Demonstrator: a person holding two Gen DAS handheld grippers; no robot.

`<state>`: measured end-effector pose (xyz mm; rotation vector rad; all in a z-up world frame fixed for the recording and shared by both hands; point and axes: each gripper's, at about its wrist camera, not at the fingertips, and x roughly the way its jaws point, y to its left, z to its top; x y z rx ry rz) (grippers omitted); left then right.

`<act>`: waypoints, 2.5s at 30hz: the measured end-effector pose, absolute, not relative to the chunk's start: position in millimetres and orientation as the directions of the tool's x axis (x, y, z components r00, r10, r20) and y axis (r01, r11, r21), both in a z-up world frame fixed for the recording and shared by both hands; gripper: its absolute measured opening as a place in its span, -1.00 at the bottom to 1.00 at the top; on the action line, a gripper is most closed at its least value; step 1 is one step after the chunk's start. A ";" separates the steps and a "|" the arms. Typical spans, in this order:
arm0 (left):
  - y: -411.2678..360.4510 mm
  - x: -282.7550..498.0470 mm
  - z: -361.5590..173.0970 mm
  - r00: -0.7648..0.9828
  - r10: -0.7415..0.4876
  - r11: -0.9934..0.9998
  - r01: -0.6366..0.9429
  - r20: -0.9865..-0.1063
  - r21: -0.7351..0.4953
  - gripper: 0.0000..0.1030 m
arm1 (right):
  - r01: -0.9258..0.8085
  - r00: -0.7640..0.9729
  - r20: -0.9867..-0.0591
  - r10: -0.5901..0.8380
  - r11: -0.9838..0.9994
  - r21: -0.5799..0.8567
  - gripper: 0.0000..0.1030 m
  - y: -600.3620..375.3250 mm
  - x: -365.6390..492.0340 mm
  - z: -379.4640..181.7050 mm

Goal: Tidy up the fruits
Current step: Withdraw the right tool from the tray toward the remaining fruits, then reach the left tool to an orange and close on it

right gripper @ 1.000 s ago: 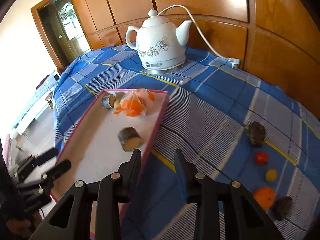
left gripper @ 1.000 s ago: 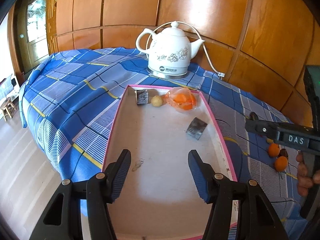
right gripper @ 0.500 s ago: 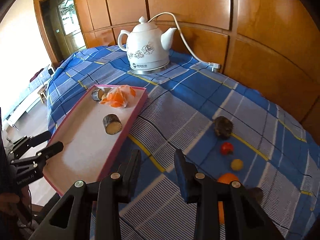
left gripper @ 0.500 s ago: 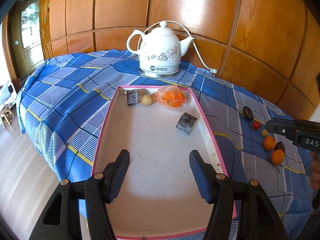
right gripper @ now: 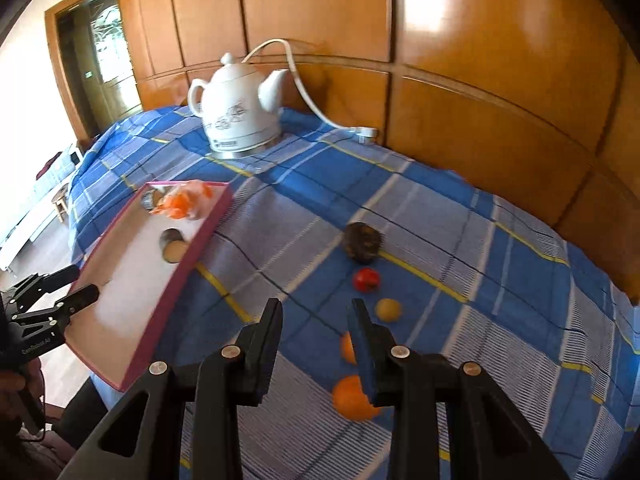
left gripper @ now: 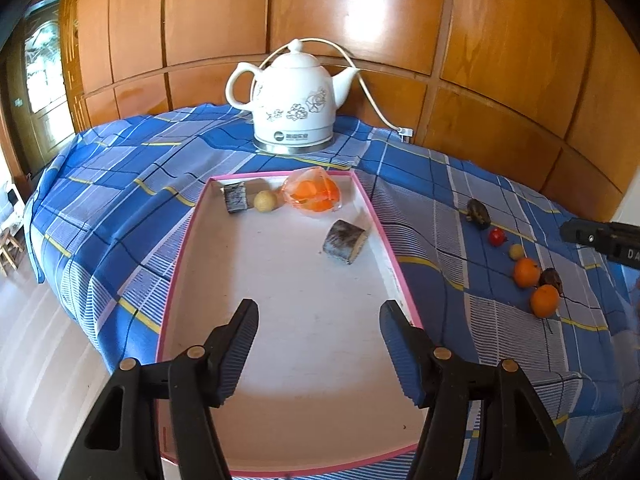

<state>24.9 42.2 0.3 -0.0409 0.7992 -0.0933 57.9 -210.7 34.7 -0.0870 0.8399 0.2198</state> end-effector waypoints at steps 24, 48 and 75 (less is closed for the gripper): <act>-53.2 39.0 2.3 0.553 -0.346 0.917 0.369 -0.758 -0.150 0.23 | 0.200 0.644 -0.763 -0.053 0.974 0.102 -0.34 -372.9 53.2 16.2; -215.5 87.8 -61.2 0.297 -0.498 0.803 0.511 -0.814 -0.305 -0.20 | 0.158 0.660 -0.751 0.012 0.975 0.155 -0.34 -361.4 54.6 26.1; -120.2 39.6 -66.7 0.485 -0.464 0.841 0.504 -0.741 -0.197 -0.21 | 0.060 0.586 -0.805 0.094 0.986 0.158 -0.41 -336.1 63.7 -3.7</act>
